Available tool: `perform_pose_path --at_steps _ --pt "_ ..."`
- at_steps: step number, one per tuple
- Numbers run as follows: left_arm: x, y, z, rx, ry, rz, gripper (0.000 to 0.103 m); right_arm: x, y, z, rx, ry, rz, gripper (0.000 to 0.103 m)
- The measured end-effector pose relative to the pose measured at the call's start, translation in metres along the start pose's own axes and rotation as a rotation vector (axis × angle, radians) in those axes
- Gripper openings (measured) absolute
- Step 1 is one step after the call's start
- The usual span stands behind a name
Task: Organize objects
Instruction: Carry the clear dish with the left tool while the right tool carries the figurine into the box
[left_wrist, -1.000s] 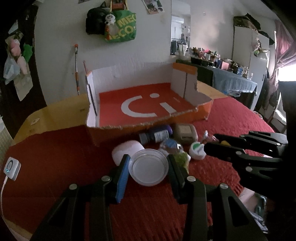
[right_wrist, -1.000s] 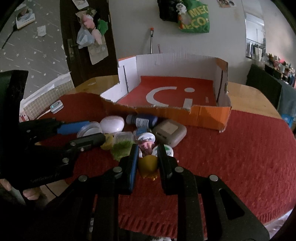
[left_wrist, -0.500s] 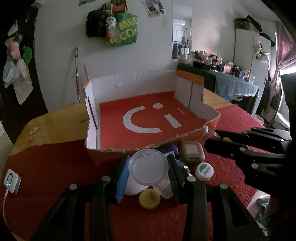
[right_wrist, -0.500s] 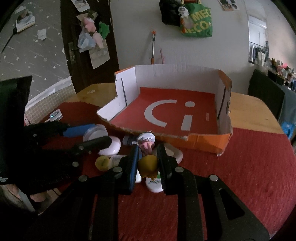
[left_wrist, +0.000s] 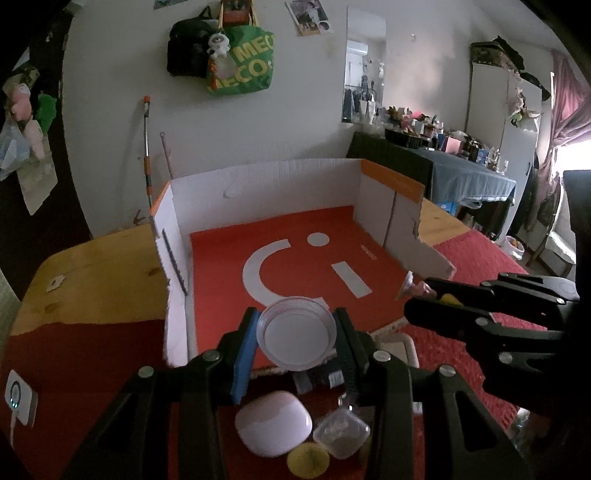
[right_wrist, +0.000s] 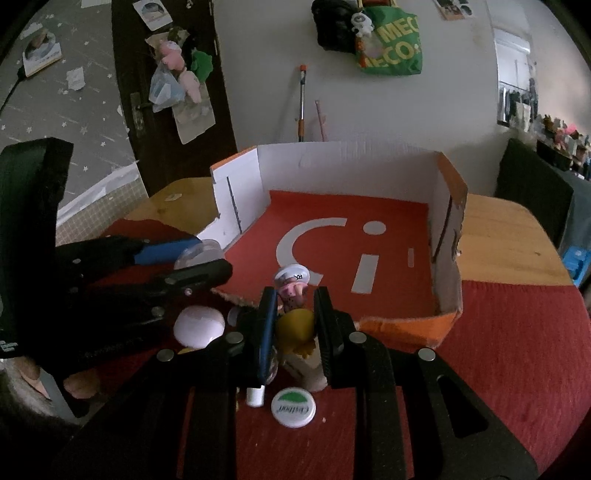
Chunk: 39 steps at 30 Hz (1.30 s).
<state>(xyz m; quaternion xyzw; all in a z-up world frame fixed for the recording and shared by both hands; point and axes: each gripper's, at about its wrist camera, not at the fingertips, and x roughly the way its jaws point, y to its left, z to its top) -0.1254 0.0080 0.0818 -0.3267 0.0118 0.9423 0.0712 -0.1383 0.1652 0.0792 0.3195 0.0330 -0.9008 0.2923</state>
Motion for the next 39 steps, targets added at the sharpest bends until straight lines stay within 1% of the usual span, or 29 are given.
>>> perform_pose_path --at_steps 8,13,16,23,31,35,39 --pt "0.017 0.007 0.023 -0.004 0.003 0.008 0.042 0.013 -0.015 0.018 0.017 0.009 0.003 0.02" --pt "0.033 0.015 0.039 -0.019 0.025 -0.002 0.042 0.023 -0.026 0.032 0.033 0.019 -0.001 0.02" --pt "0.048 0.021 0.045 -0.038 0.058 -0.015 0.042 0.03 -0.031 0.039 0.044 0.03 0.0 0.02" --pt "0.08 0.029 0.051 -0.054 0.122 -0.012 0.042 0.052 -0.045 0.054 0.043 0.066 -0.031 0.02" --pt "0.105 0.035 0.06 -0.049 0.157 0.01 0.042 0.084 -0.056 0.065 0.057 0.124 -0.051 0.02" --pt "0.122 0.042 0.061 -0.068 0.186 0.006 0.042 0.103 -0.063 0.065 0.076 0.163 -0.057 0.02" --pt "0.133 0.047 0.057 -0.078 0.209 0.011 0.042 0.118 -0.068 0.058 0.085 0.201 -0.063 0.02"
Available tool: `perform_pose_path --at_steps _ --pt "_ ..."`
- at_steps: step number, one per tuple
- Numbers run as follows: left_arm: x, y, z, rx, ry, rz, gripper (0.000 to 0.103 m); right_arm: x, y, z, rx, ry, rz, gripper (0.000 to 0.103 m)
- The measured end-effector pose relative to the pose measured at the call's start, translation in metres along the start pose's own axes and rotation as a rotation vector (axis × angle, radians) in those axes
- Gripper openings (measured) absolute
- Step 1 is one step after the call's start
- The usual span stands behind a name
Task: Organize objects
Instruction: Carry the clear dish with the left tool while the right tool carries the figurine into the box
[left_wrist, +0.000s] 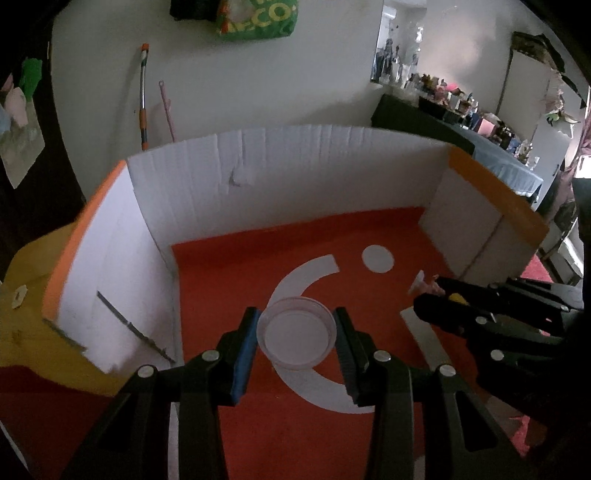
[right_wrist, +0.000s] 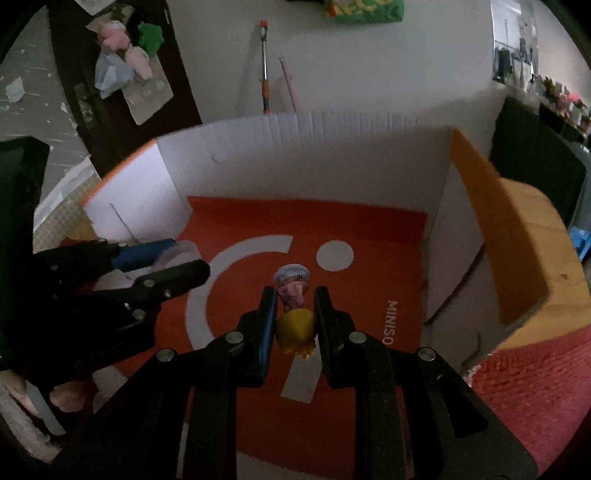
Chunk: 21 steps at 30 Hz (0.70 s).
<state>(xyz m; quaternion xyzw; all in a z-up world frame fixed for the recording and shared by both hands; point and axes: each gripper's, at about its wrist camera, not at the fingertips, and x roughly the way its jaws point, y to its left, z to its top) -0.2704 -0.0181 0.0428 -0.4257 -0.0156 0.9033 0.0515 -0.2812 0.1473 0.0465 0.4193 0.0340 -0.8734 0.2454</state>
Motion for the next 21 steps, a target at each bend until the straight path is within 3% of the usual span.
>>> perform_pose_path --at_steps 7,16,21 --pt "0.009 -0.006 -0.002 0.035 0.037 0.03 0.042 0.012 -0.004 -0.006 0.0 0.047 -0.018 0.02" --pt "0.021 -0.005 -0.003 0.037 0.113 0.01 0.042 0.015 -0.01 -0.008 0.005 0.099 -0.011 0.02" --pt "0.02 -0.006 -0.003 0.036 0.116 0.009 0.042 0.012 -0.012 -0.009 0.016 0.121 -0.004 0.02"
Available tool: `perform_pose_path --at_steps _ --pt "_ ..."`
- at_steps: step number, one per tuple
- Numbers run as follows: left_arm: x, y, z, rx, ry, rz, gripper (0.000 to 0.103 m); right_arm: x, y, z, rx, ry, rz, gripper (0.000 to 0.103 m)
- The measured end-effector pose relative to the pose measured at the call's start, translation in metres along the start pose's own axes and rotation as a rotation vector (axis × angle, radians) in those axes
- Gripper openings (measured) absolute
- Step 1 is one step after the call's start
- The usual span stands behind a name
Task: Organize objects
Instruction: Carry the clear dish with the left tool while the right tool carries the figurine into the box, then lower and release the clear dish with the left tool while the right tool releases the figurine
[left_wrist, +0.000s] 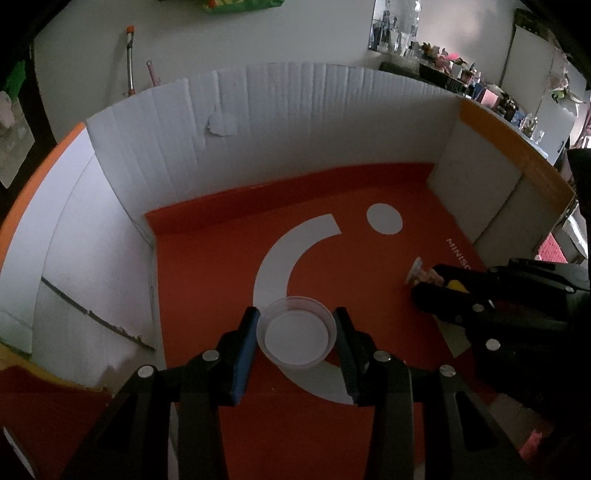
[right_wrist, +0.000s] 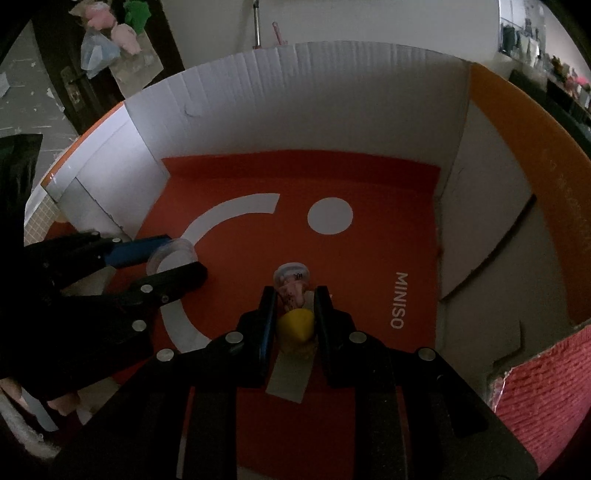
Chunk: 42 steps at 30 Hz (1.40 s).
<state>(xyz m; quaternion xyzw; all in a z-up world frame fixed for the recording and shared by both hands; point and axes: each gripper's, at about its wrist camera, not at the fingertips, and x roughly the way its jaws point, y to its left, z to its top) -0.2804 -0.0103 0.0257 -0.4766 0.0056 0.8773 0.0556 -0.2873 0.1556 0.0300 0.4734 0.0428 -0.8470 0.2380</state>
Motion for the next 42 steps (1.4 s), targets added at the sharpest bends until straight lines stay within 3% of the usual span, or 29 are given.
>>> perform_pose_path --at_steps 23,35,42 --pt "-0.004 0.009 -0.002 -0.015 0.006 -0.013 0.043 -0.003 -0.001 0.004 0.02 -0.002 0.018 0.02" --pt "-0.012 0.009 -0.001 -0.029 -0.013 0.008 0.061 -0.005 0.005 0.004 0.028 -0.017 0.023 0.02" --pt "-0.027 0.004 -0.005 -0.025 -0.044 0.043 0.061 -0.016 0.01 0.003 0.018 -0.041 0.017 0.02"
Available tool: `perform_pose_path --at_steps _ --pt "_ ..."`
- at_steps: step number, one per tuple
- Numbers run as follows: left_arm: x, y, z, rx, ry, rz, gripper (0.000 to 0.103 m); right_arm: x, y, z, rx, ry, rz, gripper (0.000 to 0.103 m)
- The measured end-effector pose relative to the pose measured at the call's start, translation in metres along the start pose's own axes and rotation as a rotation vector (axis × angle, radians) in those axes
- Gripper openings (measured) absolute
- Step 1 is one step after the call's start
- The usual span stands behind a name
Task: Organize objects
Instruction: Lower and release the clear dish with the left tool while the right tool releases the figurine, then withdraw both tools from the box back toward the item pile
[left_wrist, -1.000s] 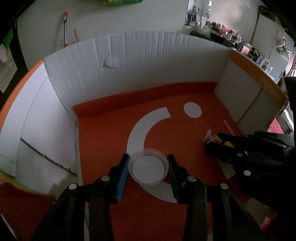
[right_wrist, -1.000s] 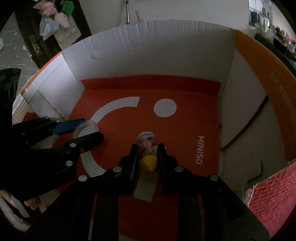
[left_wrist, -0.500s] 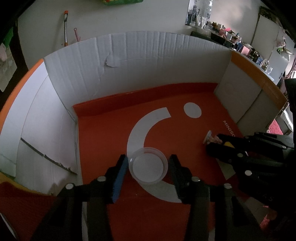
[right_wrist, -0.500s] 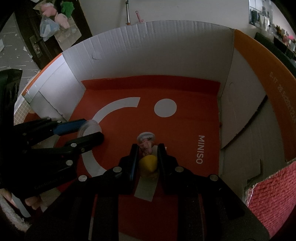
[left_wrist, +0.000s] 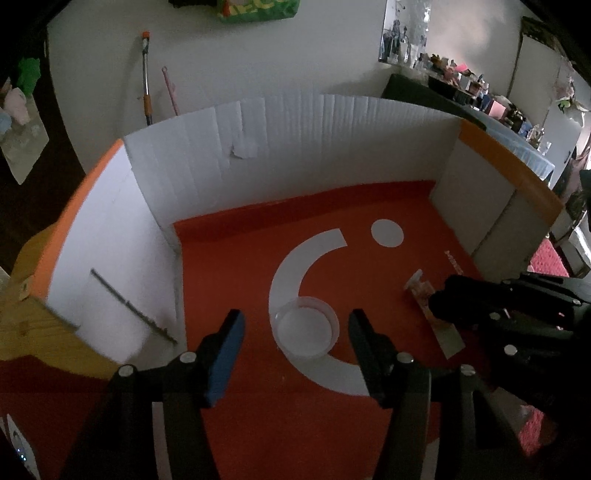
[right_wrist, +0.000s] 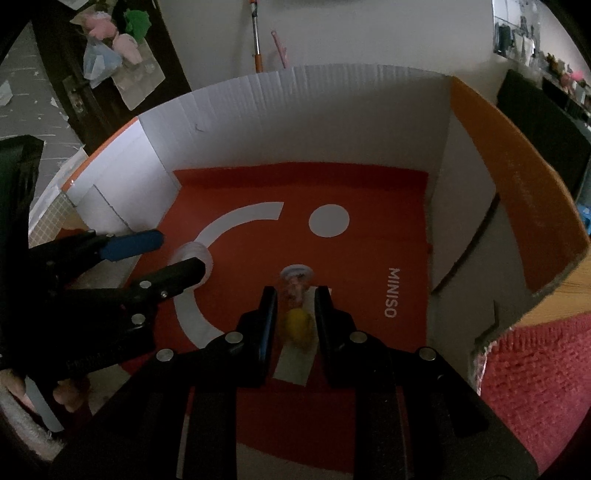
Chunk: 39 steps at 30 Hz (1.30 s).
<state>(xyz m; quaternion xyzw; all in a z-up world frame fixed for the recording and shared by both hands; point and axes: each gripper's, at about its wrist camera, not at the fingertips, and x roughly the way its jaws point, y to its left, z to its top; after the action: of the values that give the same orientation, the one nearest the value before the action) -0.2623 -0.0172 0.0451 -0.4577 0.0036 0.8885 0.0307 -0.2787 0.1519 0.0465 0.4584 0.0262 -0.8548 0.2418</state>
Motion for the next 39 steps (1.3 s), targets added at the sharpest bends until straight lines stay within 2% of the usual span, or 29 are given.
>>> perform_pose_path --at_steps 6,11,14,21,23,26,34,37,39 --pt "-0.015 -0.001 -0.005 0.002 -0.024 0.004 0.061 -0.009 0.003 -0.004 -0.009 -0.022 0.01 0.021" --pt "-0.033 -0.007 -0.009 0.021 -0.076 0.038 0.072 -0.015 0.005 -0.008 -0.019 -0.032 0.023 0.021" --pt "-0.045 -0.009 -0.011 0.035 -0.107 0.059 0.074 -0.019 0.004 -0.012 -0.011 -0.036 0.033 0.021" --pt "-0.068 -0.011 -0.02 0.024 -0.143 0.047 0.076 -0.029 0.007 -0.021 -0.016 -0.055 0.048 0.021" --pt "-0.075 -0.012 -0.023 0.019 -0.159 0.05 0.08 -0.031 0.009 -0.022 -0.021 -0.058 0.05 0.021" --pt "-0.085 -0.01 -0.028 0.01 -0.185 0.06 0.082 -0.033 0.012 -0.024 -0.028 -0.059 0.048 0.021" --pt "-0.101 -0.001 -0.041 -0.025 -0.2 0.048 0.084 -0.038 0.019 -0.031 -0.034 -0.062 0.056 0.022" --pt "-0.103 0.0 -0.045 -0.031 -0.202 0.046 0.084 -0.04 0.021 -0.034 -0.034 -0.061 0.058 0.032" --pt "-0.104 0.001 -0.048 -0.037 -0.201 0.041 0.084 -0.042 0.023 -0.036 -0.034 -0.067 0.057 0.072"
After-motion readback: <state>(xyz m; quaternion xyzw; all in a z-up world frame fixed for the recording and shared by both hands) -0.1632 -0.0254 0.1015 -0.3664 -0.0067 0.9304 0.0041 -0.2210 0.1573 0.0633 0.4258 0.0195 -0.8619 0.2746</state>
